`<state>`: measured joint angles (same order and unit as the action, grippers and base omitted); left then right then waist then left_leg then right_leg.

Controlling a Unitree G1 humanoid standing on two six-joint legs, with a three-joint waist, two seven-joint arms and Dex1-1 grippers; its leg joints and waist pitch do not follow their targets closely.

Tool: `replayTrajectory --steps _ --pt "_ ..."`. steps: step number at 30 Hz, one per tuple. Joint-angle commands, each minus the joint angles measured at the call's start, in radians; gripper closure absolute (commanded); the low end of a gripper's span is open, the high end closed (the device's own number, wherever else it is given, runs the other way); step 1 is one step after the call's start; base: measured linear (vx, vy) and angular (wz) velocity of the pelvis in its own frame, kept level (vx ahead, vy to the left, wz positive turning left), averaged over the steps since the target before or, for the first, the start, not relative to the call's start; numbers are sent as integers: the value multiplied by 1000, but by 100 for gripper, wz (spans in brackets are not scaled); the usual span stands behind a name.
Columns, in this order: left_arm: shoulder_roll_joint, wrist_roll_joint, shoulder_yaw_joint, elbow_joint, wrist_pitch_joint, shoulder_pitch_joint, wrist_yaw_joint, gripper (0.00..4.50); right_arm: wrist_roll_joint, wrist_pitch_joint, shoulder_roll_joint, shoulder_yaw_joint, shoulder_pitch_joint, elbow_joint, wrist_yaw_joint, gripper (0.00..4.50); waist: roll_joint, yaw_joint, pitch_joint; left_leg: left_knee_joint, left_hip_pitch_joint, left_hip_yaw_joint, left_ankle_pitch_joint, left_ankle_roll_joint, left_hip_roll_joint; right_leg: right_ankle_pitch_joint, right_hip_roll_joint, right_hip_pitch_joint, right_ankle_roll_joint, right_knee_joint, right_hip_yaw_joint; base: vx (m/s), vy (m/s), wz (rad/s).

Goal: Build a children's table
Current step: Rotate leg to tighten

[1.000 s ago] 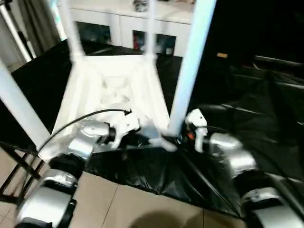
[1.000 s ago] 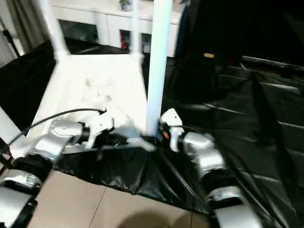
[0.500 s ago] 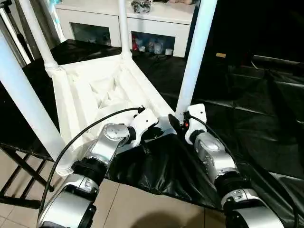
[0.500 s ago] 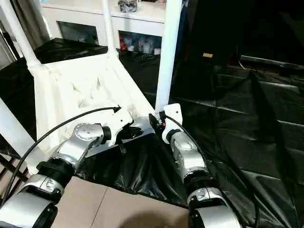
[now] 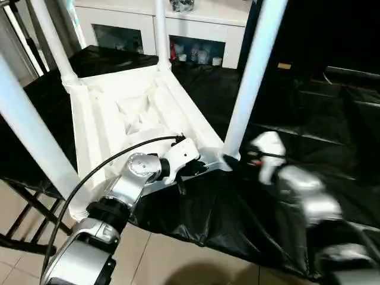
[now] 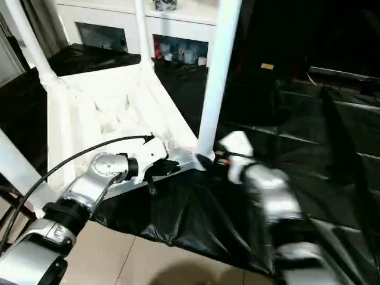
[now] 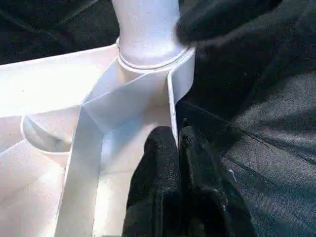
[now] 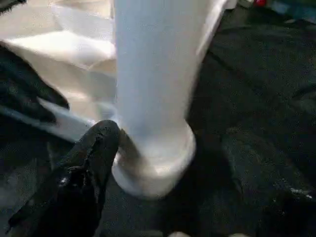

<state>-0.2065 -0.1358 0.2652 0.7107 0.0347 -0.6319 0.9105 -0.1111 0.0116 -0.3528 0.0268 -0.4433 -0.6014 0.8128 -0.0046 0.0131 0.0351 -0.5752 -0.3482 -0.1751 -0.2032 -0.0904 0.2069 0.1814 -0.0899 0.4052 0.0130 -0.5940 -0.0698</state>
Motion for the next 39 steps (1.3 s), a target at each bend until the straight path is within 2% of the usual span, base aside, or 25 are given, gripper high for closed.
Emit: replayTrajectory --steps 1,2,4,7,8,12,14,18,21,22,23,24,25,26,28,29,30,31,33,34,35,36,37,38,39 --pt "-16 -4 24 14 12 46 21 450 -34 -24 -40 -7 40 73 80 81 -25 5 -50 55 -14 -5 -153 134 17 186 -44 -60 230 70 38 0 0 0" --pt "-18 -3 25 10 14 50 25 450 -44 -35 -47 -9 50 92 96 81 -21 9 -49 57 -14 -3 -160 135 20 207 -46 -60 220 71 39 0 0 0" --pt "-25 0 25 2 18 54 36 450 -56 -50 -52 -6 60 121 117 81 -25 7 -48 57 -15 -4 -166 132 18 239 -45 -58 207 75 37 0 0 0" --pt "-38 4 26 -2 31 55 62 450 -60 -54 -51 11 62 137 134 81 -21 6 -47 59 -13 -2 -177 119 20 276 -45 -53 197 78 37 0 0 0" --pt "-40 6 26 0 36 54 70 450 -60 -56 -49 13 59 135 135 62 -22 5 -47 60 -13 -2 -177 117 20 277 -45 -52 196 78 38 0 0 0" --pt "-56 9 32 7 58 50 106 450 -70 -65 -24 -1 25 96 113 35 -20 7 -50 59 -12 -2 -153 108 20 232 -45 -52 211 71 38 0 0 0" --pt "-67 9 39 6 67 52 122 450 -86 -99 -37 31 48 150 178 16 -19 14 -51 58 -12 -2 -134 118 21 183 -45 -56 223 64 39 0 0 0" --pt "-62 -32 25 61 84 23 -14 450 -87 -130 -62 73 93 237 232 2 -23 25 -51 57 -10 -2 -114 127 22 135 -46 -58 222 60 39 0 0 0" --pt "-39 30 -37 17 48 27 -34 450 -88 -162 -80 93 121 283 262 2 -28 30 -44 60 -7 -5 -178 105 21 259 -48 -55 198 73 40 0 0 0" --pt "-34 45 -50 5 39 31 -33 406 -86 -163 -83 96 127 289 265 0 -32 28 -42 62 -12 -3 -190 98 21 311 -49 -56 177 77 39 0 0 0" --pt "-21 104 -88 -94 -28 70 -19 395 -80 -166 -89 101 142 311 262 0 -40 23 -43 63 -21 1 -183 92 19 346 -49 -60 152 79 36 0 0 0" --pt "-21 115 -92 -127 -47 88 -14 395 -81 -170 -89 100 145 318 260 0 -41 26 -45 63 -22 4 -171 82 23 338 -55 -65 161 70 36 0 0 0" --pt "-24 137 -98 -197 -89 127 -9 390 -90 -185 -93 103 155 343 267 0 -36 26 -45 64 -21 4 -166 82 26 326 -55 -57 173 73 37 0 0 0" --pt "-24 137 -98 -197 -89 127 -9 382 -90 -185 -93 103 155 343 267 0 -35 26 -46 64 -16 2 -169 82 28 311 -53 -53 183 72 39 0 0 0" --pt "-30 159 -105 -274 -126 177 -11 360 -103 -205 -100 111 169 376 281 0 -36 26 -49 60 -14 1 -140 96 29 225 -48 -53 203 63 40 0 0 0" --pt "-35 170 -118 -354 -152 231 -38 350 -112 -215 -100 115 174 398 281 0 -43 28 -46 58 -13 -2 -125 110 28 191 -43 -48 210 62 40 0 0 0" --pt "-38 173 -122 -377 -158 246 -43 350 -115 -215 -95 114 170 399 277 0 -41 30 -49 58 -15 1 -113 110 33 160 -48 -55 219 52 41 0 0 0" --pt "-42 180 -130 -417 -173 272 -52 332 -118 -213 -85 111 160 397 269 0 -47 29 -47 57 -19 0 -96 122 31 140 -47 -53 222 51 40 0 0 0" --pt "-38 190 -140 -459 -200 294 -63 318 -119 -213 -78 109 155 398 263 0 -40 30 -50 52 -12 -3 -62 132 29 80 -41 -48 243 46 41 0 0 0" --pt "-42 205 -152 -526 -232 331 -66 308 -121 -218 -57 110 143 397 247 0 -61 29 -53 49 -11 -4 -45 137 32 53 -42 -49 251 41 41 0 0 0" --pt "-47 220 -165 -628 -270 401 -75 304 -125 -214 -12 115 103 357 231 0 -67 34 -51 49 -15 -4 -23 150 29 29 -42 -50 257 37 40 0 0 0" --pt "-48 222 -166 -639 -274 409 -76 304 -125 -214 -8 116 99 353 229 0 -59 34 -55 49 -12 0 -22 146 38 13 -51 -50 276 26 40 0 0 0" --pt "-53 229 -168 -679 -291 436 -82 292 -124 -213 7 119 86 340 227 0 -54 29 -44 54 -16 -2 -39 143 34 51 -44 -46 265 37 39 0 0 0" --pt "-60 247 -175 -727 -328 475 -85 281 -111 -199 25 129 62 311 222 0 -78 27 -43 52 -18 -2 -69 133 35 93 -50 -48 260 34 41 0 0 0" --pt "-66 252 -177 -756 -348 503 -89 271 -104 -191 38 133 46 289 216 0 -75 33 -37 57 -12 -4 -94 116 35 144 -48 -39 248 44 43 0 0 0"
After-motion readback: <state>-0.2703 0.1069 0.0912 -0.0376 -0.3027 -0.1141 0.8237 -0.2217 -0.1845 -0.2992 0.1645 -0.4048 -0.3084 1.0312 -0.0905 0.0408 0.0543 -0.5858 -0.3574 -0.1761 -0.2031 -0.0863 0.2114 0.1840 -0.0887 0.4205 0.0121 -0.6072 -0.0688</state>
